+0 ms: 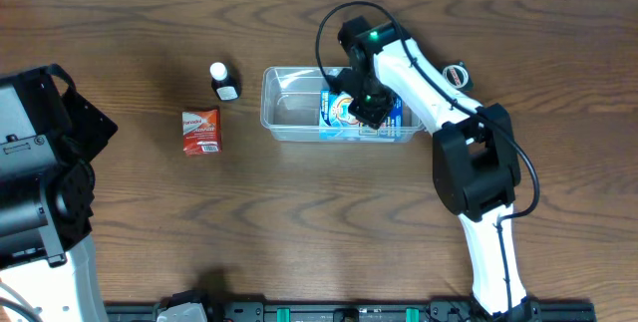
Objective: Pack container
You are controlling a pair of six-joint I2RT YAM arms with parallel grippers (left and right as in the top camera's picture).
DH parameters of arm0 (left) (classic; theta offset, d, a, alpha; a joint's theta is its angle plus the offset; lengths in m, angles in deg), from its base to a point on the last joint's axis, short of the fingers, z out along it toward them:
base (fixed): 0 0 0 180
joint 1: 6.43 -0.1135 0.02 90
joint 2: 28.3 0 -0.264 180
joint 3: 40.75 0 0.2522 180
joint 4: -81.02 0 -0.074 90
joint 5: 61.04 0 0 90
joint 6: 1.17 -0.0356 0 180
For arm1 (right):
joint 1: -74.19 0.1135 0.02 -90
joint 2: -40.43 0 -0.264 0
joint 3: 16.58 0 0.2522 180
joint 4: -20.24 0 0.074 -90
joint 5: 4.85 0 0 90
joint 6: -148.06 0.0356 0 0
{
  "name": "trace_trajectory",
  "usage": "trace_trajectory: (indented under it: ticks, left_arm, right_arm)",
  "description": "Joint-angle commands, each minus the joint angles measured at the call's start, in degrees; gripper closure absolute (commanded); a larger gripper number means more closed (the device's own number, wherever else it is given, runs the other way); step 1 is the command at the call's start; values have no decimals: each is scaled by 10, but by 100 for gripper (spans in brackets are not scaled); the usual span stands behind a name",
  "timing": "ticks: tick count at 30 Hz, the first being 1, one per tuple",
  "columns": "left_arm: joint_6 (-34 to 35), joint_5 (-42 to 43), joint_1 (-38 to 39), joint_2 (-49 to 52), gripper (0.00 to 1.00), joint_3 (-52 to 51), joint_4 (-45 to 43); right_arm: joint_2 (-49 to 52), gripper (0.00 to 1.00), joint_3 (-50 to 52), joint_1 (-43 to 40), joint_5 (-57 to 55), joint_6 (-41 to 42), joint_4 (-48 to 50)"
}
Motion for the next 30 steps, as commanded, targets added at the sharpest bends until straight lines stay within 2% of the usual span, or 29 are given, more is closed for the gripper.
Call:
trace_trajectory:
  ticks: [1, 6, 11, 21, 30]
  left_arm:
    - [-3, -8, -3, 2, 2, 11, 0]
    - [-3, -8, -3, 2, 2, 11, 1]
    - [-3, -8, -3, 2, 2, 11, 0]
    - [-3, -8, -3, 2, 2, 11, 0]
    - [-3, -8, -3, 2, 2, 11, 0]
  right_arm:
    - [-27, 99, -38, -6, -14, -8, 19]
    - [-30, 99, -97, 0, 57, -8, 36]
    - [-27, 99, -100, 17, 141, -8, 73]
    - [21, 99, -100, 75, 146, -8, 153]
    - [75, 99, -100, 77, 145, -9, 191]
